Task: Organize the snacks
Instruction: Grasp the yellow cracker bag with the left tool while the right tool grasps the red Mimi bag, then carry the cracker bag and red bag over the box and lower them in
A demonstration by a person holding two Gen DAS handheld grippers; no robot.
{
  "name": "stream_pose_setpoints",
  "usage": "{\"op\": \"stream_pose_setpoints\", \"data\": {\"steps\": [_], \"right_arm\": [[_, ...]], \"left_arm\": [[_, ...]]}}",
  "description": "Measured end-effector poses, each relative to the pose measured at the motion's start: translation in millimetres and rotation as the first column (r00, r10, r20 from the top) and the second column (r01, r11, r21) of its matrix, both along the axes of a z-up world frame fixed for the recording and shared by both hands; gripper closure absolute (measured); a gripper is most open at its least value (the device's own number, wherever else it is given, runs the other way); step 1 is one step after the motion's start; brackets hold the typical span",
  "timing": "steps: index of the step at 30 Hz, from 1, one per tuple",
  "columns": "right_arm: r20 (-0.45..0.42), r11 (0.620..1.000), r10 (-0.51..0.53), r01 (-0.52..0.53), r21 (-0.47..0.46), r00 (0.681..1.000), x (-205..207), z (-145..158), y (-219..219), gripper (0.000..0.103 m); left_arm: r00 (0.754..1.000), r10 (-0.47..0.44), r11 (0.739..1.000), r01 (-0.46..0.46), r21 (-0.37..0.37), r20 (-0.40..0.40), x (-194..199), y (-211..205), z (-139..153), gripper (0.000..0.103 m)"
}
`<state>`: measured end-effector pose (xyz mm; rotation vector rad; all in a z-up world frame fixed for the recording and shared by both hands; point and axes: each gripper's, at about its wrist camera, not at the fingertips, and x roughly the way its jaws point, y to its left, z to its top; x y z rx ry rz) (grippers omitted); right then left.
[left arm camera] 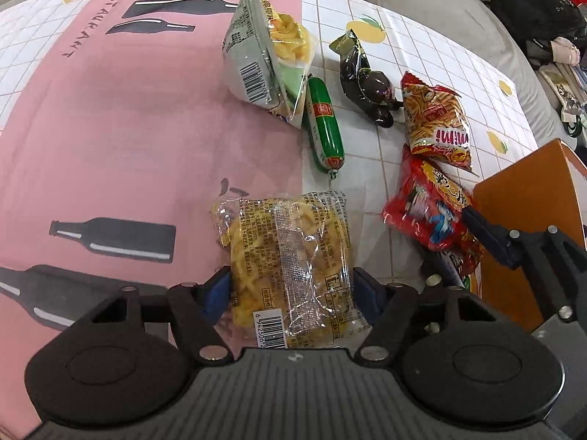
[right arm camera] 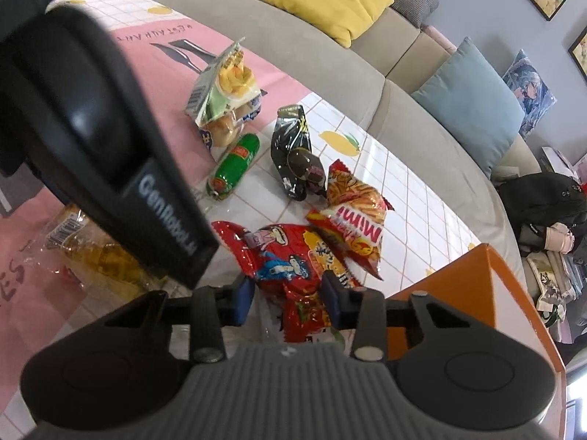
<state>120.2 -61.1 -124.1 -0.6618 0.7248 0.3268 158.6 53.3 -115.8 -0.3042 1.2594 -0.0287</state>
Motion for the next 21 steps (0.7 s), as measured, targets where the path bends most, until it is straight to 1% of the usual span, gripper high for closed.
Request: {"op": "stream_pose_setpoints", "data": {"steps": [1, 4, 6, 11, 16, 21], "right_arm": [[0.005, 1.0, 0.001, -0.001, 0.009, 1.0, -1.8, 2.8, -0.5, 0.072], [0.005, 0.999, 0.002, -0.002, 0.038, 1.0, -5.0, 11.4, -4.3, 0.074], [-0.004, 0.998, 0.001, 0.0, 0.064, 1.0, -8.2, 17.4, -6.4, 0.076], [-0.021, 0.993, 0.01, -0.007, 0.12, 1.0, -22.9, 39.0, -8.7, 0.08], [-0.092, 0.972, -0.016, 0.037, 0.232, 0.996, -34.1, 62.1, -20.7, 0.081], [-0.166, 0.933, -0.044, 0.1, 0.345, 0.985, -41.9, 84.0, -37.8, 0.081]], "left_arm": [[1.0, 0.004, 1.0, -0.004, -0.005, 0.001, -1.4, 1.5, 0.5, 0.028], [1.0, 0.018, 1.0, -0.018, -0.005, 0.007, -8.0, 7.0, 3.3, 0.031], [1.0, 0.025, 1.0, -0.025, -0.005, 0.012, -12.5, 9.3, 5.7, 0.032], [0.998, 0.06, 0.998, -0.059, -0.034, 0.03, -30.3, 19.1, 16.0, 0.033], [0.995, 0.085, 0.995, -0.081, -0.061, 0.052, -47.3, 27.7, 27.7, 0.033], [0.991, 0.103, 0.992, -0.097, -0.08, 0.081, -69.0, 34.3, 43.1, 0.033]]}}
